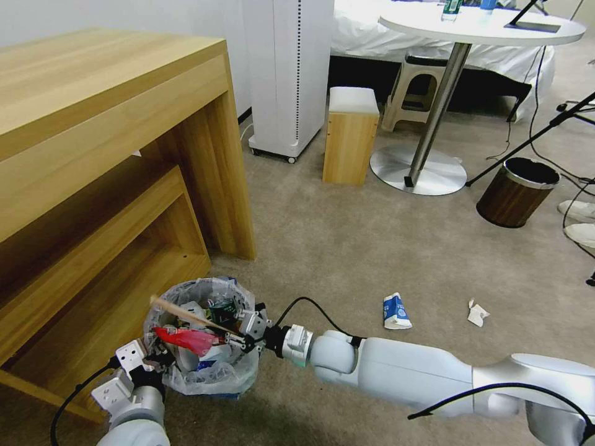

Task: Pick up the trash bin and place the garbage on the floor into it.

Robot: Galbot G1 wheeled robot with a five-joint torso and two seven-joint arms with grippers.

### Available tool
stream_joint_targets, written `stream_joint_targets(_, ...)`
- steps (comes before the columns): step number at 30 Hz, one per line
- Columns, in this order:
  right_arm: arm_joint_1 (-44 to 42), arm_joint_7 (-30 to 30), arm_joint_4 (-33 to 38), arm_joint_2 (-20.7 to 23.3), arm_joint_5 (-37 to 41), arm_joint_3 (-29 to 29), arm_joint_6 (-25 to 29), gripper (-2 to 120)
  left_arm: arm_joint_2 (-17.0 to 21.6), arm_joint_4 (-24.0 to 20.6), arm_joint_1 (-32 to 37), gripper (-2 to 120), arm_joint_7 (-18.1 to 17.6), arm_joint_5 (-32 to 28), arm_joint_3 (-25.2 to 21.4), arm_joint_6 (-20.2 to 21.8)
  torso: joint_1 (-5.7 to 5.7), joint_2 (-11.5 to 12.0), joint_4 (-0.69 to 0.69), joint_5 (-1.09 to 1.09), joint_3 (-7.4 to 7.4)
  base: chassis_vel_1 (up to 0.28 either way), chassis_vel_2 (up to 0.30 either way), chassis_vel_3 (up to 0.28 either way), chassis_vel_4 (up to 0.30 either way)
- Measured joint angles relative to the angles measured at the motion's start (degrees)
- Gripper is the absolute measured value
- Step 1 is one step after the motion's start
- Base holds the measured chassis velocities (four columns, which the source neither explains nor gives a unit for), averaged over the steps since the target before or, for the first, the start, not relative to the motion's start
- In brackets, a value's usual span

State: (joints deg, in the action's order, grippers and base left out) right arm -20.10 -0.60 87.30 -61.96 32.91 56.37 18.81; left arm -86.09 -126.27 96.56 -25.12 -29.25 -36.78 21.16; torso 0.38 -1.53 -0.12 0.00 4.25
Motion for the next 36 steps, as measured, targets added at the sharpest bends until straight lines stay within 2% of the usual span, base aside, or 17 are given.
stream_joint_targets(2,-0.96,-1.25,3.74,1.15,2.29,-3.99,-1.33,63,-0.01,-0.09,0.22,1,0.05,0.25,-0.03,-0.02,0.00,0.00,-0.01,0.00,0.00,0.000,0.000,0.000,0.000)
stream_joint_targets(4,-1.36,-1.83,5.04,1.50,3.32,-5.63,-1.89,67,0.00,-0.09,0.28,1,0.07,0.32,-0.03,-0.02,0.00,0.00,0.00,0.01,0.00,0.000,0.000,0.000,0.000)
stream_joint_targets(6,-2.32,-4.87,8.67,2.98,6.87,-10.45,-3.46,78,0.02,-0.11,0.51,1,0.11,0.68,0.02,-0.03,0.00,0.00,0.00,0.01,0.00,0.000,0.000,0.000,0.000)
stream_joint_targets(8,-2.57,-5.86,9.66,3.57,7.75,-11.87,-3.92,82,0.03,-0.10,0.59,1,0.16,0.84,0.04,-0.02,0.00,0.00,0.00,0.01,0.00,0.000,0.000,0.000,0.000)
stream_joint_targets(11,-4.00,-8.17,12.51,6.49,9.56,-17.59,-5.32,95,0.05,-0.16,0.70,1,0.33,1.38,0.16,-0.02,0.00,0.00,-0.01,0.01,0.00,0.000,0.000,0.000,0.000)
stream_joint_targets(13,-4.62,-8.78,13.31,7.48,10.09,-19.54,-5.62,99,0.06,-0.22,0.70,1,0.37,1.42,0.21,-0.02,0.00,0.00,-0.01,0.01,0.00,0.000,0.000,0.000,0.000)
stream_joint_targets(15,-6.40,-10.91,15.40,9.86,11.23,-24.23,-6.62,100,-0.23,-0.53,0.23,1,0.31,1.63,0.33,0.08,0.00,0.00,-0.01,0.01,0.00,0.000,0.000,0.000,0.000)
stream_joint_targets(20,-8.03,-13.59,17.16,12.35,12.12,-29.29,-8.50,100,-0.33,-1.44,0.16,1,0.23,1.64,0.52,0.48,0.00,0.00,-0.01,0.01,0.00,0.000,0.000,0.000,0.000)
stream_joint_targets(24,-12.71,-18.44,17.78,15.43,12.59,-39.32,-12.41,100,0.25,-1.76,1.47,1,0.24,2.25,0.11,0.23,0.00,0.00,0.00,0.00,0.00,0.000,0.000,0.000,0.000)
stream_joint_targets(25,-12.71,-18.44,17.78,15.43,12.59,-39.32,-12.41,100,0.25,-1.76,1.47,1,0.24,2.25,0.11,0.23,0.00,0.00,0.00,0.00,0.00,0.000,0.000,0.000,0.000)
stream_joint_targets(28,-17.47,-22.90,17.95,16.59,11.64,-45.43,-15.94,100,0.55,-2.14,1.92,1,0.22,2.18,0.11,0.15,0.00,0.00,0.00,0.01,0.00,0.000,0.000,0.000,0.000)
stream_joint_targets(29,-17.47,-22.90,17.95,16.59,11.64,-45.43,-15.94,100,0.55,-2.14,1.92,1,0.22,2.18,0.11,0.15,0.00,0.00,0.00,0.01,0.00,0.000,0.000,0.000,0.000)
stream_joint_targets(32,-23.49,-24.45,18.36,16.95,10.51,-51.13,-16.75,100,0.96,-2.16,2.50,1,0.21,2.13,0.15,-0.07,0.00,0.00,-0.01,0.01,0.00,-0.061,-0.056,-0.053,-0.047)
stream_joint_targets(34,-23.49,-24.45,18.36,16.95,10.51,-51.13,-16.75,100,0.96,-2.16,2.50,1,0.21,2.13,0.15,-0.07,0.00,0.00,-0.01,0.01,0.00,-0.053,-0.059,-0.062,-0.053)
stream_joint_targets(36,-28.13,-25.15,18.95,16.39,9.51,-54.86,-16.88,100,1.44,-2.34,3.13,1,0.22,2.06,0.17,-0.30,0.00,0.00,-0.01,0.01,0.00,-0.068,-0.074,-0.069,-0.077)
